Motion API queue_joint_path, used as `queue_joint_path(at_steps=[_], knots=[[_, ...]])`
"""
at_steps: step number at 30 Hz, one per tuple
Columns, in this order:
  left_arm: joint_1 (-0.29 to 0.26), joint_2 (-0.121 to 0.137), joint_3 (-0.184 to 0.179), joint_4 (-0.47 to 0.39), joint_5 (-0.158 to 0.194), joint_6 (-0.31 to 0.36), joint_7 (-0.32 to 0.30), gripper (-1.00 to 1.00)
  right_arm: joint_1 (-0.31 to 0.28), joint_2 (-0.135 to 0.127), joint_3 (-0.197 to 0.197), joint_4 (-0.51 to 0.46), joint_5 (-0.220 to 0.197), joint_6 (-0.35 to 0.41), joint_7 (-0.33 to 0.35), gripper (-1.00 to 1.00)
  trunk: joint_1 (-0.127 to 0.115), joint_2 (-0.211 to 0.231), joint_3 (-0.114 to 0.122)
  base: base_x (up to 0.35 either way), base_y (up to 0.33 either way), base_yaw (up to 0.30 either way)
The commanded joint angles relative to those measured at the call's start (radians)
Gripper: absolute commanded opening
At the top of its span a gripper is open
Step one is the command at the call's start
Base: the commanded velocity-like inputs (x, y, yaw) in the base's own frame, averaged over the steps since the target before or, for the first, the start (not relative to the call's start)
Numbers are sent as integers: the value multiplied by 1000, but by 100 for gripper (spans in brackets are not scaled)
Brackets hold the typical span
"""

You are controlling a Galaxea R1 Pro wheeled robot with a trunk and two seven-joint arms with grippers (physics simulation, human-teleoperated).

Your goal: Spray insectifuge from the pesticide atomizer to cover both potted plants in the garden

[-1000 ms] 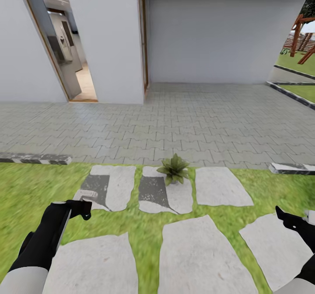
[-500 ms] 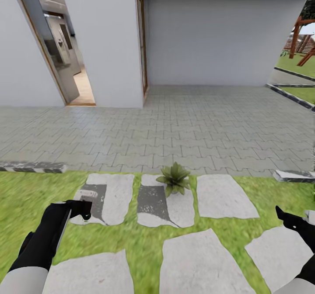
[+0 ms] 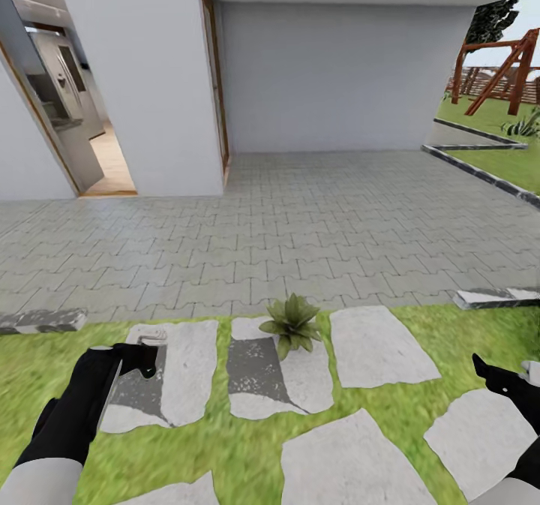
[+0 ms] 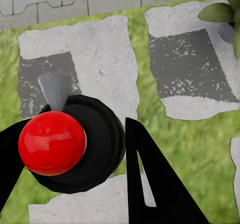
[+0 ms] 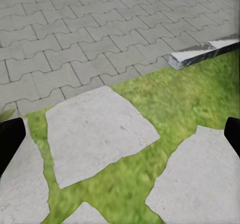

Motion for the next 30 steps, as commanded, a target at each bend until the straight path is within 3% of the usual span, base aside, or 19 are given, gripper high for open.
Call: queue_joint_path(at_steps=[1,12,30], knots=[[-1,0,1,-1,-11,2,-10,-100,-2,1,-2,-2,4,5,7,100,1,-2,-1,294,239,-222],[-1,0,1,-1,-11,3,-10,-100,-2,1,-2,-2,3,5,7,100,1,-2,11,284,250,-210],[-1,0,1,-1,-11,2,-10,-100,-2,1,-2,-2,3,5,7,100,1,-2,12,223,292,-18]])
